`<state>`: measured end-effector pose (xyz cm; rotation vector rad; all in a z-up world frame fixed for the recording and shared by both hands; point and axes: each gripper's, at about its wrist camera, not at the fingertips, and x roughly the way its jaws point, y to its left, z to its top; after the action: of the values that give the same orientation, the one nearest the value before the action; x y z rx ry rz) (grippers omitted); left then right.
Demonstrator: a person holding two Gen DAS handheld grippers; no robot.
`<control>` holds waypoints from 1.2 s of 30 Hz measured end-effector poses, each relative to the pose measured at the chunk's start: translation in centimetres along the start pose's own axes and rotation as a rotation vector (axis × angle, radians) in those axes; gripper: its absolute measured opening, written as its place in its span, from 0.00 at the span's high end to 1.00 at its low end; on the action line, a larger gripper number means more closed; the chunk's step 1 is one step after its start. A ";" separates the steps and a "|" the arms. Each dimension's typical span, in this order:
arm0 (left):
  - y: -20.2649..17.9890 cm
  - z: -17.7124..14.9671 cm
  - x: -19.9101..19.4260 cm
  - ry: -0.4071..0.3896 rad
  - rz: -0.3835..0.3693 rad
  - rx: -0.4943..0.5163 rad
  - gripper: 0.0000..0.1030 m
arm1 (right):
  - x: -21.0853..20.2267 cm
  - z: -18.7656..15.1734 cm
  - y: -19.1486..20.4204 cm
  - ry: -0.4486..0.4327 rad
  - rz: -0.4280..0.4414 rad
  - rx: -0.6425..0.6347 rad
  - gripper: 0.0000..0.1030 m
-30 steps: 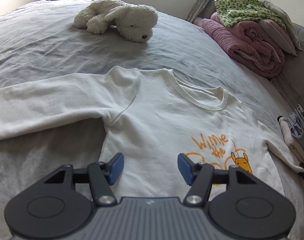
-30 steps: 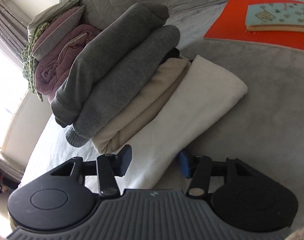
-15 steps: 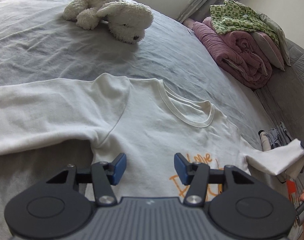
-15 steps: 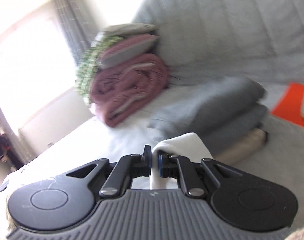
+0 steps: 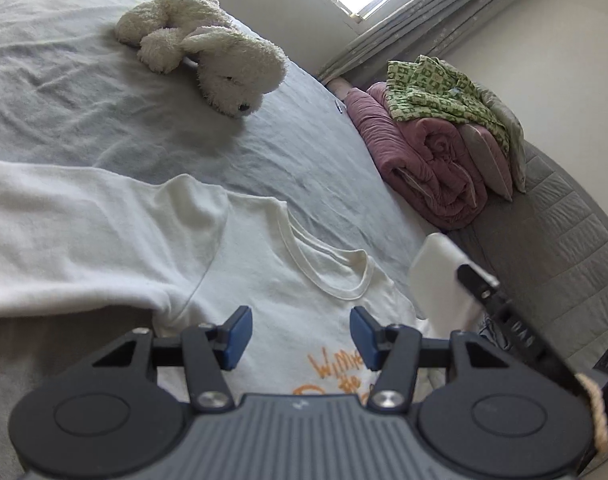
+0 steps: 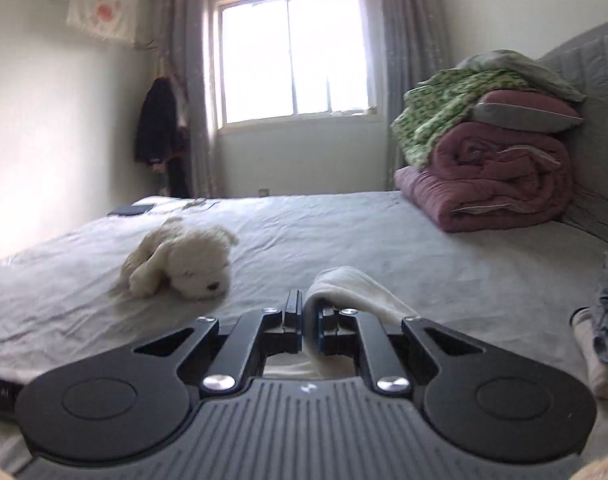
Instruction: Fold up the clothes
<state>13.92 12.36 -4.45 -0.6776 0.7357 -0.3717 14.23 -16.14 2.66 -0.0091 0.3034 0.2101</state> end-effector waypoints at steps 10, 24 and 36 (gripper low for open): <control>0.8 -0.6 1.6 0.034 -0.006 -0.055 0.46 | 1.4 -7.5 6.9 0.252 0.126 -0.243 0.83; 3.2 0.4 1.7 0.087 -0.072 -0.194 0.35 | 0.3 -7.1 9.6 0.237 0.296 -0.498 0.53; 3.7 0.5 1.5 0.078 -0.090 -0.259 0.33 | 0.1 -8.5 15.5 0.255 0.346 -1.150 0.53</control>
<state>15.59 14.51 -7.43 -0.9466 0.8375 -0.3900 8.61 -1.35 -5.13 -1.1338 0.4024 0.7076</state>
